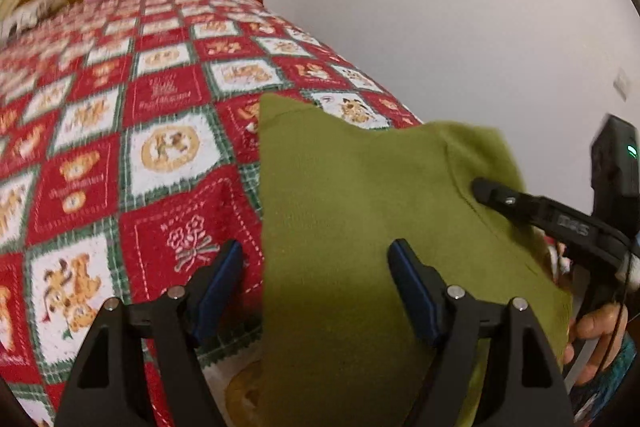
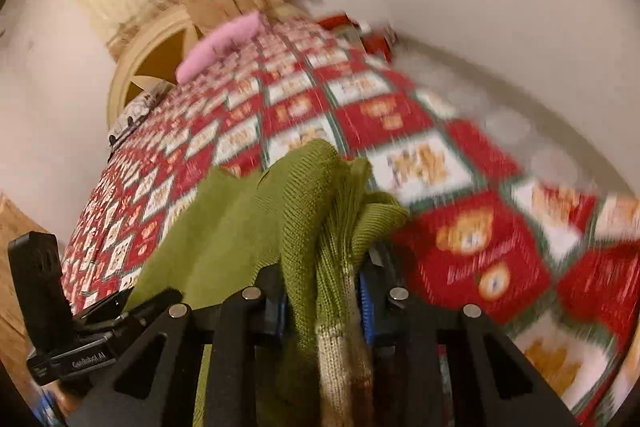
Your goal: Fold small clothes
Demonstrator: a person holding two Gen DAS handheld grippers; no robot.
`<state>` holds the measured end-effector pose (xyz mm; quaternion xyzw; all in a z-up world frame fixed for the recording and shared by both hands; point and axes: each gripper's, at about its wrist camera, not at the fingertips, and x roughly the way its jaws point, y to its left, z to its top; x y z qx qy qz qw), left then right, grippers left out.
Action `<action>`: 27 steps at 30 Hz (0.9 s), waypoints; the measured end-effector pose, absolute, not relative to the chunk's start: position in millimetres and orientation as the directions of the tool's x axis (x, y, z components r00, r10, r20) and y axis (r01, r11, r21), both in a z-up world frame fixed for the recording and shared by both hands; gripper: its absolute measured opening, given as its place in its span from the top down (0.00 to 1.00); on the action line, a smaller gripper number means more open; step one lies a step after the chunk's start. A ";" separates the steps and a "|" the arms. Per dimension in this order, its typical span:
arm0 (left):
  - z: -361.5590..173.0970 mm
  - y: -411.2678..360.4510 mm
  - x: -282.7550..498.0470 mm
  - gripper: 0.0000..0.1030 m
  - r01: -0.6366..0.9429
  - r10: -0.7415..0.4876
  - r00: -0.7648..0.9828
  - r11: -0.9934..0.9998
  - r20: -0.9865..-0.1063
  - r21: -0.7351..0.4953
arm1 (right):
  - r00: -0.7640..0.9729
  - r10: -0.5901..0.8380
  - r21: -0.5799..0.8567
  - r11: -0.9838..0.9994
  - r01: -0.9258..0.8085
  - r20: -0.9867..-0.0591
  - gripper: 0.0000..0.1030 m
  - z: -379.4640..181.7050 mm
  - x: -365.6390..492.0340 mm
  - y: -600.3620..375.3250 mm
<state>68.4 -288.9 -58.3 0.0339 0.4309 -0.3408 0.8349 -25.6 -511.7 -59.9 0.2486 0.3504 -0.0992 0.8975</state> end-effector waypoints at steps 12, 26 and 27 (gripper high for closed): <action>-23.7 -258.6 22.6 0.23 0.628 -0.476 0.526 0.776 -0.705 -0.055 | 0.753 -0.213 0.307 0.819 0.485 -0.623 0.57 -4.0 -128.1 -482.6; -5.8 -210.8 -62.1 0.23 0.662 -0.501 0.546 0.749 -0.672 -0.021 | 0.713 -0.429 0.048 0.839 0.542 -0.554 0.53 32.3 -238.6 -337.5; -4.6 -208.1 -68.2 0.23 0.663 -0.500 0.547 0.748 -0.671 -0.017 | 0.713 -0.432 0.050 0.837 0.545 -0.553 0.53 32.4 -243.1 -331.1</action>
